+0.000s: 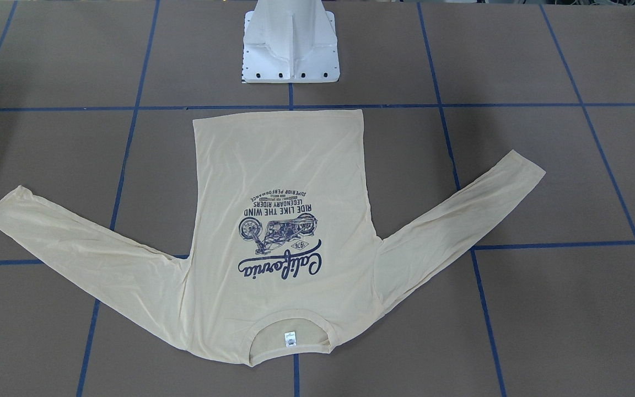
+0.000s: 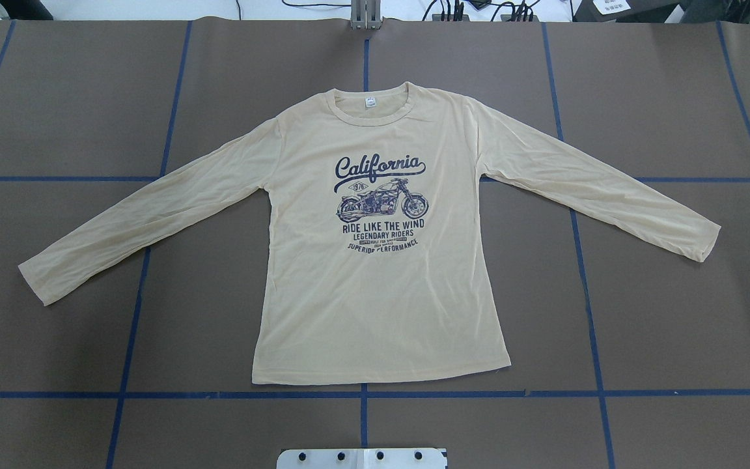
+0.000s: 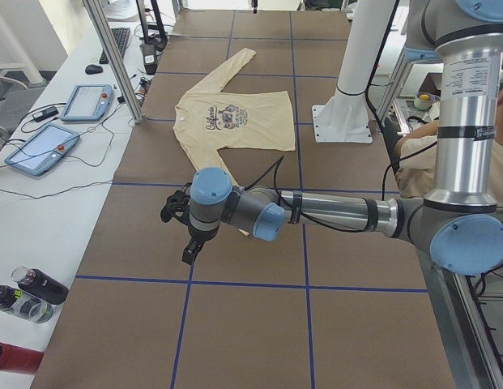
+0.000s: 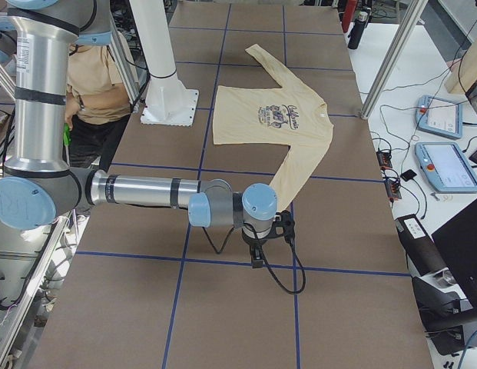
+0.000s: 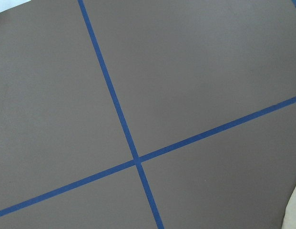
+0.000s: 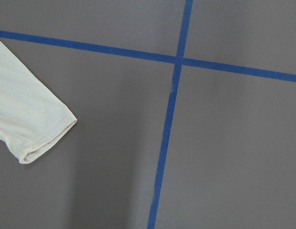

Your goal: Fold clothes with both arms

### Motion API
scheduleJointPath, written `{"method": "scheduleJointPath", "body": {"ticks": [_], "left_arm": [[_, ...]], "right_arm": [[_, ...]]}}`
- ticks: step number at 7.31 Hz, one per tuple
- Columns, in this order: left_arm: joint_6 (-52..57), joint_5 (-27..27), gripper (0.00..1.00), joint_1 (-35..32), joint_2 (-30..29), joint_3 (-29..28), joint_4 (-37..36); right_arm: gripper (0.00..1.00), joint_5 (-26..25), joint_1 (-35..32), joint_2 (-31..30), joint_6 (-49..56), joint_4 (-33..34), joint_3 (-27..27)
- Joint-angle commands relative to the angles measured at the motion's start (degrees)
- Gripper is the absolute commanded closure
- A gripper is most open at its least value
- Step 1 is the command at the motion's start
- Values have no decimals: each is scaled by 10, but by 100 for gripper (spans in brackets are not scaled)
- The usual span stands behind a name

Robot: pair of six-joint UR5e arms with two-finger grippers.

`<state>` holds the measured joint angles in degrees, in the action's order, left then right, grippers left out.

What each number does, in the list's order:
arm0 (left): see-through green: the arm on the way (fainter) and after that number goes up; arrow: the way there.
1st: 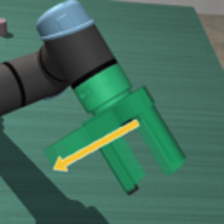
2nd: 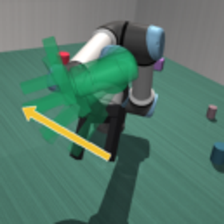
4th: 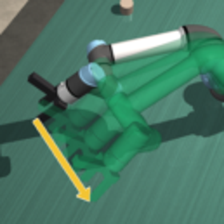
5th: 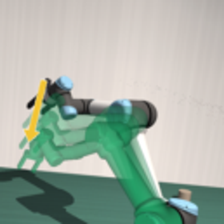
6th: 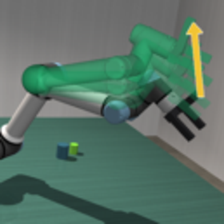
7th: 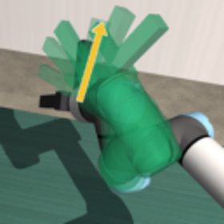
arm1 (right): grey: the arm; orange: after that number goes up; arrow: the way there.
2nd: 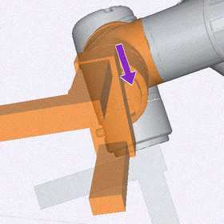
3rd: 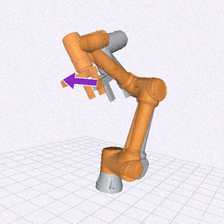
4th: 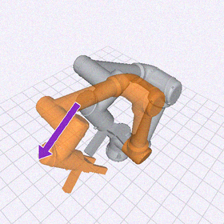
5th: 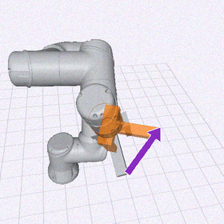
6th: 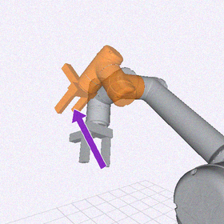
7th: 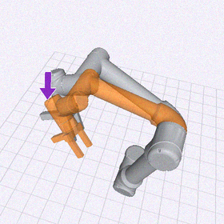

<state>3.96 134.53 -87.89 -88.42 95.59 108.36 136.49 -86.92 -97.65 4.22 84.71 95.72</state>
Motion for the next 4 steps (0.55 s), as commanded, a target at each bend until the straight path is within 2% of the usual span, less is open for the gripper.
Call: {"method": "scheduleJointPath", "body": {"ticks": [1, 2, 4], "left_arm": [[6, -4, 0, 0, 5, -1, 16], [9, -5, 0, 1, 17, -4, 49], [5, -2, 0, 1, 17, -4, 49]], "right_arm": [[0, 0, 0, 0, 0, 0, 0], [0, 0, 0, 0, -1, 0, 0], [0, 0, 0, 0, 0, 0, 0]]}}
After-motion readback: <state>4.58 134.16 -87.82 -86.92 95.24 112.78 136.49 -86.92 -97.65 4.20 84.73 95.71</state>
